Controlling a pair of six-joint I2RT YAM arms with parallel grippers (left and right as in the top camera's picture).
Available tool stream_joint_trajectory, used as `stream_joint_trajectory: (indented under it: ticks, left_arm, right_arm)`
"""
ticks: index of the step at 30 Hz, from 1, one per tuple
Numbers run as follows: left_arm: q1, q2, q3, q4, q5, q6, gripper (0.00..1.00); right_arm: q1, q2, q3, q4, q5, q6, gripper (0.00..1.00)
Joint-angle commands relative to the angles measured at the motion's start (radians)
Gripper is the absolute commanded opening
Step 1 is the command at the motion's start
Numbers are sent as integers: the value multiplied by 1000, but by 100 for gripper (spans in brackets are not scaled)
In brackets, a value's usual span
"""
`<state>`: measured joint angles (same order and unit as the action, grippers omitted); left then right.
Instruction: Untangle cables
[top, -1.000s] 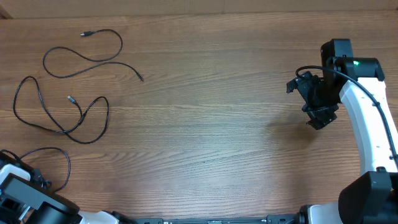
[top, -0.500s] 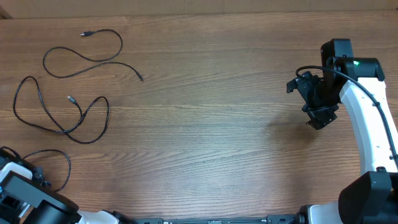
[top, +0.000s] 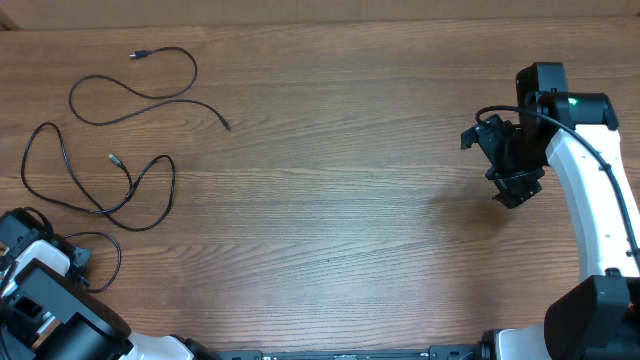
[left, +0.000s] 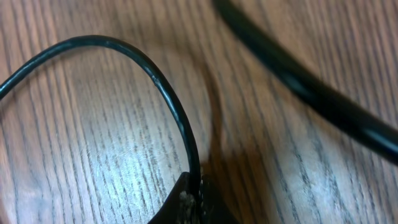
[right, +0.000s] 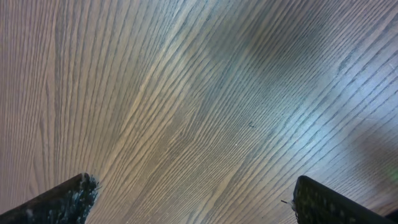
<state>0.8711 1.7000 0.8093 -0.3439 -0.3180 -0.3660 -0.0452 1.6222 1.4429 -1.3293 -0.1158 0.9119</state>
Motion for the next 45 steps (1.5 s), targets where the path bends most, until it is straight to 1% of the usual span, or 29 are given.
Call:
stream_joint_trajectory:
  ticks: [1, 3, 5, 7, 8, 10, 15, 17, 18, 20, 22, 23, 25, 27, 29, 30, 34, 38, 40, 43, 45]
  left_arm:
    - [-11, 46, -38, -15, 84, 88, 4]
    - [-11, 46, -38, -17, 97, 145, 5]
    - [-12, 46, -39, -18, 129, 215, 9]
    - [-11, 46, -41, -18, 161, 252, 15]
    - [-12, 46, -43, -18, 174, 254, 14]
    - [-12, 46, -49, -22, 192, 256, 4]
    - [-13, 46, -66, -25, 193, 309, 4]
    - [-14, 46, -67, -24, 193, 311, 4]
    - [-14, 46, -67, -24, 196, 311, 9]
    - [-14, 46, -67, -25, 197, 310, 37]
    - [-14, 45, -66, -17, 205, 305, 52]
    - [-14, 45, -63, -14, 222, 295, 62]
    - [-14, 44, -46, -9, 286, 257, 78]
    - [-12, 37, -18, -23, 334, 229, 88]
    - [-13, 19, 19, -63, 353, 227, 95]
    - [-14, -9, 56, -108, 350, 227, 100]
    - [-14, -99, 135, -198, 375, 195, 100]
    - [-14, -217, 171, -259, 424, 99, 100]
    - [-14, -283, 171, -281, 414, 65, 100]
    - [-13, -381, 171, -322, 365, 62, 100]
    - [-14, -436, 171, -357, 362, 53, 99]
  right_arm:
    - [-3, -9, 17, 0, 2, -4, 100]
    - [-3, -9, 17, 0, 2, -4, 100]
    - [-3, -9, 17, 0, 2, -4, 100]
    - [-3, -9, 17, 0, 2, -4, 100]
    - [-3, -9, 17, 0, 2, -4, 100]
    - [-3, -9, 17, 0, 2, -4, 100]
    - [-3, -9, 17, 0, 2, -4, 100]
    - [-3, -9, 17, 0, 2, -4, 100]
    - [-3, -9, 17, 0, 2, -4, 100]
    - [-3, -9, 17, 0, 2, -4, 100]
    - [-3, -9, 17, 0, 2, -4, 100]
    - [-3, -9, 17, 0, 2, -4, 100]
    - [-3, -9, 17, 0, 2, -4, 100]
    - [-3, -9, 17, 0, 2, -4, 100]
    - [-3, -9, 17, 0, 2, -4, 100]
    - [-3, -9, 17, 0, 2, -4, 100]
    - [-3, -9, 17, 0, 2, -4, 100]
    - [-3, -9, 17, 0, 2, -4, 100]
    - [-3, -9, 17, 0, 2, -4, 100]
    - [-3, -9, 17, 0, 2, -4, 100]
    - [-3, -9, 17, 0, 2, -4, 100]
